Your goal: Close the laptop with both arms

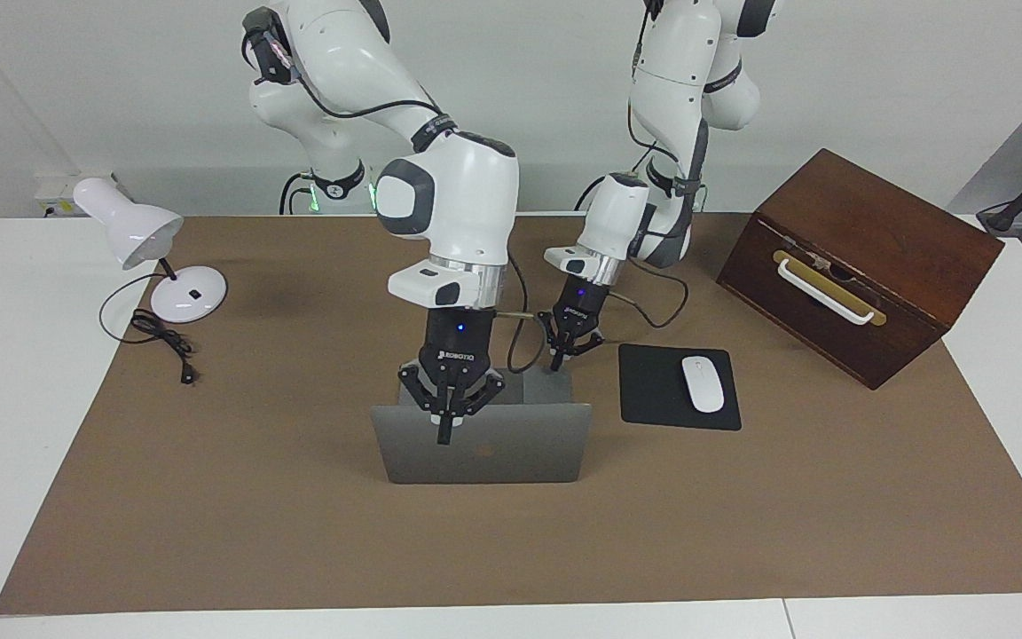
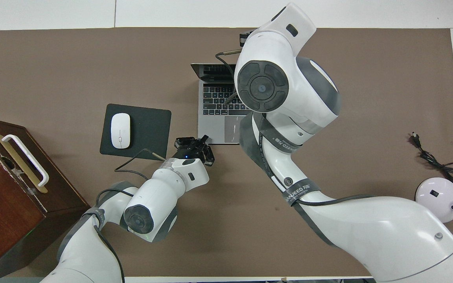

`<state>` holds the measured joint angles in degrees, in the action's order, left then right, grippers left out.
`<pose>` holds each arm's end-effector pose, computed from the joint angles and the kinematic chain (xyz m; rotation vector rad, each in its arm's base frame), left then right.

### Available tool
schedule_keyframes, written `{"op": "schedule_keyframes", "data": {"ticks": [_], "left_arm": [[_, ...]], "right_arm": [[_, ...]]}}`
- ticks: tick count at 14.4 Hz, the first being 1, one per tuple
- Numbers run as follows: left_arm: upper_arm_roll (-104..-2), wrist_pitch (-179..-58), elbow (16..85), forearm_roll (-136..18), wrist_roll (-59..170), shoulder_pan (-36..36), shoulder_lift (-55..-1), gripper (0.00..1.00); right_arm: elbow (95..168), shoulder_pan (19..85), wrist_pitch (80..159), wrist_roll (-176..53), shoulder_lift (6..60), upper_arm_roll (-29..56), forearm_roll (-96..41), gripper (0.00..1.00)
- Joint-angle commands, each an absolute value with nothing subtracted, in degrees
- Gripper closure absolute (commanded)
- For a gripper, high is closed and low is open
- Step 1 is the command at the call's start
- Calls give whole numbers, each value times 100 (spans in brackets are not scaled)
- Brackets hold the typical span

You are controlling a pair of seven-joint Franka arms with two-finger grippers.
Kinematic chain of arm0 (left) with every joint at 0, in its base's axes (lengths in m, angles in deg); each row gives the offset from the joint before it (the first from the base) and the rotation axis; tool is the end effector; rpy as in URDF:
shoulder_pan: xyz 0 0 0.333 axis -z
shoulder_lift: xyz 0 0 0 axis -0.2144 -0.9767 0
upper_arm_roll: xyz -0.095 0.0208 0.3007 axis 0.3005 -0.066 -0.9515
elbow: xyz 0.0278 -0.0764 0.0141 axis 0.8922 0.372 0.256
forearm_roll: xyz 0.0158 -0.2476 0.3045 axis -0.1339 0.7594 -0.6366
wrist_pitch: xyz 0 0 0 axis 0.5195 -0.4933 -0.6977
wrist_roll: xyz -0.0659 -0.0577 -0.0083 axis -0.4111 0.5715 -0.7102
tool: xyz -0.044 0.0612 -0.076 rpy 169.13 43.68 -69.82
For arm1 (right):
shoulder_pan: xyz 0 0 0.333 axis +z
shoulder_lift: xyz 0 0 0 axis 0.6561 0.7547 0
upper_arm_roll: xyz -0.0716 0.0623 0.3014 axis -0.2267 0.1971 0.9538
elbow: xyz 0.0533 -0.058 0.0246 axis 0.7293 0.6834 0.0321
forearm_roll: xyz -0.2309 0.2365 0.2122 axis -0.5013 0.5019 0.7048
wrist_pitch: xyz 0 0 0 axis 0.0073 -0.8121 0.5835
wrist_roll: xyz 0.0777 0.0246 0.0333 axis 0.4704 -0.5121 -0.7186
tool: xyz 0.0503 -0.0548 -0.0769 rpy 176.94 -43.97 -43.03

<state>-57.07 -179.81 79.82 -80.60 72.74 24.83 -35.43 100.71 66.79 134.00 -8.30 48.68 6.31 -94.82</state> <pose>0.4393 -0.3155 0.2733 2.6110 -0.8064 1.0337 0.6850 0.3191 0.4972 2.7695 -0.0316 1.0331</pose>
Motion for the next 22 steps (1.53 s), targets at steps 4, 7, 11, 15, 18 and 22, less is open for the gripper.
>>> {"op": "schedule_keyframes", "data": {"ticks": [4, 7, 11, 15, 18, 22], "left_arm": [[-5799, -18100, 7866, -7979, 7378, 2585, -3778, 100], [-5799, -18100, 7831, -7996, 7396, 2585, -3901, 100], [-5807, -18100, 7761, -8040, 7597, 2568, -4041, 100], [-5825, -18100, 7726, -8040, 7739, 2559, -4138, 100], [-5825, -18100, 7699, -8040, 7747, 2541, -4183, 100], [-5825, -18100, 7682, -8040, 7800, 2497, -4244, 100]], "right_arm": [[9667, 6579, 13501, -914, 5246, 684, -9302, 100], [9667, 6535, 13492, -1115, 5290, 684, -8783, 100], [9667, 6465, 13273, -1721, 5273, 684, -7862, 100], [9667, 6412, 12728, -2328, 5220, 684, -7026, 100], [9659, 6412, 12298, -2514, 5202, 711, -6840, 100], [9650, 6360, 11823, -2909, 5194, 737, -6418, 100]]}}
